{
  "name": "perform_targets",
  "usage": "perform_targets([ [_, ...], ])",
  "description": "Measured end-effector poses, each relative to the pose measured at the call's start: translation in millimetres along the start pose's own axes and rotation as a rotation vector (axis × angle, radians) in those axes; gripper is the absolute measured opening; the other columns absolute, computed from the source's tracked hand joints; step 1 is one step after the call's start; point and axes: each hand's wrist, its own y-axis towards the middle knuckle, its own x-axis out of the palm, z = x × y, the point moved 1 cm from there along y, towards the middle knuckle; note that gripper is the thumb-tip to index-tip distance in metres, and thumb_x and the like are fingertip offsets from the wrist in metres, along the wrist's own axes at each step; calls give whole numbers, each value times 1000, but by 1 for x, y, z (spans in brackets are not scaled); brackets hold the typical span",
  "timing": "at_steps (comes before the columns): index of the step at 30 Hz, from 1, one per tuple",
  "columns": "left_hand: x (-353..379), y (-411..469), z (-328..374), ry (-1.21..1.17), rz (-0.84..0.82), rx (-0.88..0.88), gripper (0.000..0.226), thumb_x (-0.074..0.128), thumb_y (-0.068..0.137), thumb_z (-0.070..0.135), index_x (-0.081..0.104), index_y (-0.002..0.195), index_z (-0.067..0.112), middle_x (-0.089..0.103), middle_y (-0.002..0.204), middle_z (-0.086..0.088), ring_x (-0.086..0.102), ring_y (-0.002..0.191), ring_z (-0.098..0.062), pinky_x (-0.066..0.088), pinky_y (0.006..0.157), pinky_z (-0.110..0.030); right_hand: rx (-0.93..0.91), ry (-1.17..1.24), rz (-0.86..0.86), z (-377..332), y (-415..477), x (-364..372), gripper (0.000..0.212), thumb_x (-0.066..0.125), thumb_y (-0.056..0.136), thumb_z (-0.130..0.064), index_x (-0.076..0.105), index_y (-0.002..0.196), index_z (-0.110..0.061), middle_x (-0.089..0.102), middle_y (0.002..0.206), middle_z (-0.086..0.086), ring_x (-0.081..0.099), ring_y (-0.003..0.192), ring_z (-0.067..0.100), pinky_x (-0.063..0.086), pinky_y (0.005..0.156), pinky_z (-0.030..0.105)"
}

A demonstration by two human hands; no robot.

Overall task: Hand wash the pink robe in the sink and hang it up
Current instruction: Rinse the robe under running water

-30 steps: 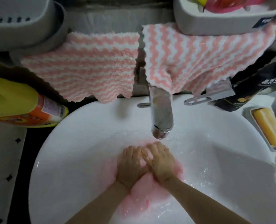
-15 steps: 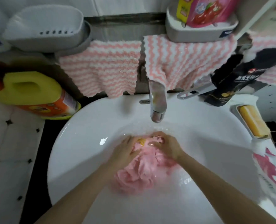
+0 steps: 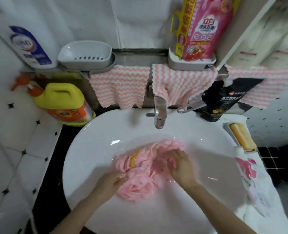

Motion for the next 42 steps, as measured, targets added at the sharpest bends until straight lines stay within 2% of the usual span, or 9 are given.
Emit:
perform_targets([
  [5,28,-18,16,137,-223,58,89,11,47,100,37,103,35,54,86,15,58,84,-10,43,74,-21,-244,-198,-591,-12,-47,41,78,66,60,-59,42,133,-40,58,130,-9,63,109,18,52,84,35],
  [8,3,-26,10,265,-207,104,74,33,59,90,37,117,45,63,95,15,61,82,-6,36,67,-11,7,-184,-532,11,-44,22,83,71,71,-49,32,144,-34,43,142,-8,56,118,24,49,89,36],
  [12,-37,-18,-16,518,154,43,36,65,75,19,65,109,32,70,78,0,67,68,-15,51,61,-23,278,-103,-555,50,-45,8,53,58,85,-39,41,134,-46,36,141,-9,52,117,27,45,98,38],
  [16,-37,1,-1,688,202,-71,48,79,42,13,63,88,16,60,86,-7,59,78,-31,51,61,-39,622,127,-122,46,-38,0,27,64,86,-27,62,113,-26,53,109,-1,64,90,29,48,76,32],
  [20,17,10,67,416,161,391,30,39,66,19,50,92,28,57,87,10,57,81,-13,36,77,-25,775,133,-265,35,-38,10,24,64,85,-36,60,105,-23,66,98,3,64,92,27,45,72,29],
  [26,58,15,57,685,-271,517,44,70,38,58,64,74,33,61,91,21,50,88,-4,29,81,-24,918,699,-160,31,-39,-4,16,64,87,-10,57,73,-12,62,71,4,58,72,23,41,64,30],
  [32,-3,21,17,450,294,344,25,71,51,26,63,74,31,60,80,16,51,79,6,36,82,-22,1051,1091,17,41,-43,-23,7,54,93,-4,57,89,2,65,84,17,64,82,29,51,85,42],
  [36,-53,29,0,337,528,-55,34,76,55,-8,66,86,5,66,84,-13,61,82,-33,48,72,-40,909,816,-117,39,-46,-22,11,58,89,-4,57,79,-9,59,82,11,58,74,21,49,67,28],
  [42,-1,33,84,359,383,253,52,60,57,10,56,108,17,57,116,1,50,107,-19,34,92,-30,362,175,21,27,-24,-8,25,48,77,-27,65,96,-26,58,101,-6,60,79,16,49,70,28],
])
